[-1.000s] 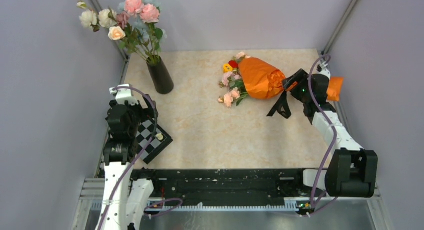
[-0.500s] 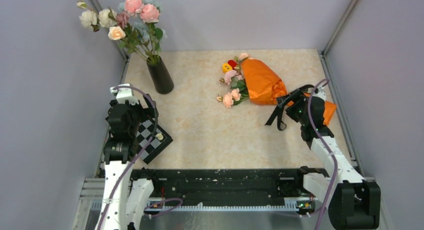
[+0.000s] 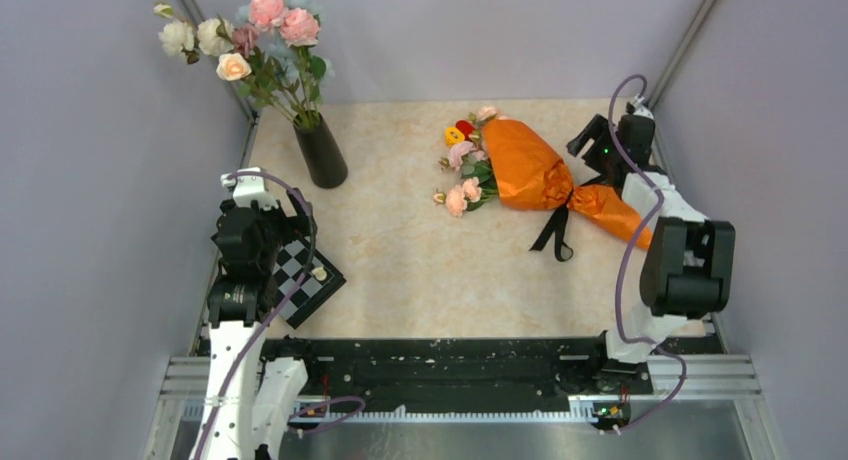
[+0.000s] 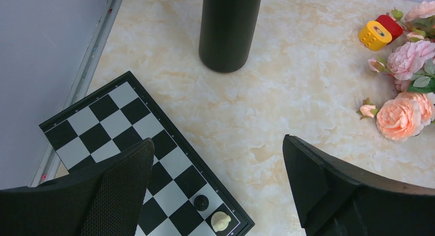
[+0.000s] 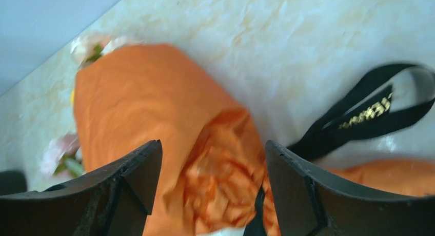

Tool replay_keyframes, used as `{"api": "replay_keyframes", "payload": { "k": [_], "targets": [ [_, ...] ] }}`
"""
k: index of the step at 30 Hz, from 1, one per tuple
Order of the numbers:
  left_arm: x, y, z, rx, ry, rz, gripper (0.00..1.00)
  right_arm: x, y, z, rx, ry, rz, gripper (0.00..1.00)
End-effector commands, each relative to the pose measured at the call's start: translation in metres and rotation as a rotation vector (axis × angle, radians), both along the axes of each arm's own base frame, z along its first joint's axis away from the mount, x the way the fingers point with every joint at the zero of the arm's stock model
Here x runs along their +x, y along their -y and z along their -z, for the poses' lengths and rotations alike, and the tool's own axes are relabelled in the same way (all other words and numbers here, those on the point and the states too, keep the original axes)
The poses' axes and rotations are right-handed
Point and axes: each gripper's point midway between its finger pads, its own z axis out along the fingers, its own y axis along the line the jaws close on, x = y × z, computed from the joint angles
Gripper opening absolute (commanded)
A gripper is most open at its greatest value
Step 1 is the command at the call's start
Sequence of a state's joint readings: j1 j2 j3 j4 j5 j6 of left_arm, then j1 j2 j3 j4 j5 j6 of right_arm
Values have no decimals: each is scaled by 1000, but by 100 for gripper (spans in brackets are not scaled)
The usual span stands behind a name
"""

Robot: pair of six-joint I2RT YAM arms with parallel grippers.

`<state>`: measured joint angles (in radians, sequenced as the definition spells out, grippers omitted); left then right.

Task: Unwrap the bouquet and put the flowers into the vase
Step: Place the fake flower at the center of the board, then adjust the fake flower at the center of the board.

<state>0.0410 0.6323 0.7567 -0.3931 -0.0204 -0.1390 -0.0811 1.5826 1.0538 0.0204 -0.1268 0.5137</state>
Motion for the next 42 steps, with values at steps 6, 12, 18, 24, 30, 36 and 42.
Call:
{"api": "replay_keyframes", "payload": {
  "k": [6,12,18,24,30,36,42],
  "targets": [
    [0,-3,-11,12,55,-17,99,41,71,34,-46,-113,94,71],
    [-1,-3,-13,4,62,-18,99,14,70,74,-83,-242,13,70],
    [-1,0,-14,-2,62,-15,99,-22,48,90,-21,-288,-49,68],
    [-1,5,-11,1,51,-9,99,-61,18,90,79,-313,-104,69],
    [0,13,-11,-1,48,20,99,-93,-21,71,35,-296,-174,72],
    [0,13,-10,-1,44,19,99,-116,-63,59,41,-258,-257,75],
    [1,12,-8,1,35,17,99,-114,-67,42,-64,-190,-304,77]
  ]
}}
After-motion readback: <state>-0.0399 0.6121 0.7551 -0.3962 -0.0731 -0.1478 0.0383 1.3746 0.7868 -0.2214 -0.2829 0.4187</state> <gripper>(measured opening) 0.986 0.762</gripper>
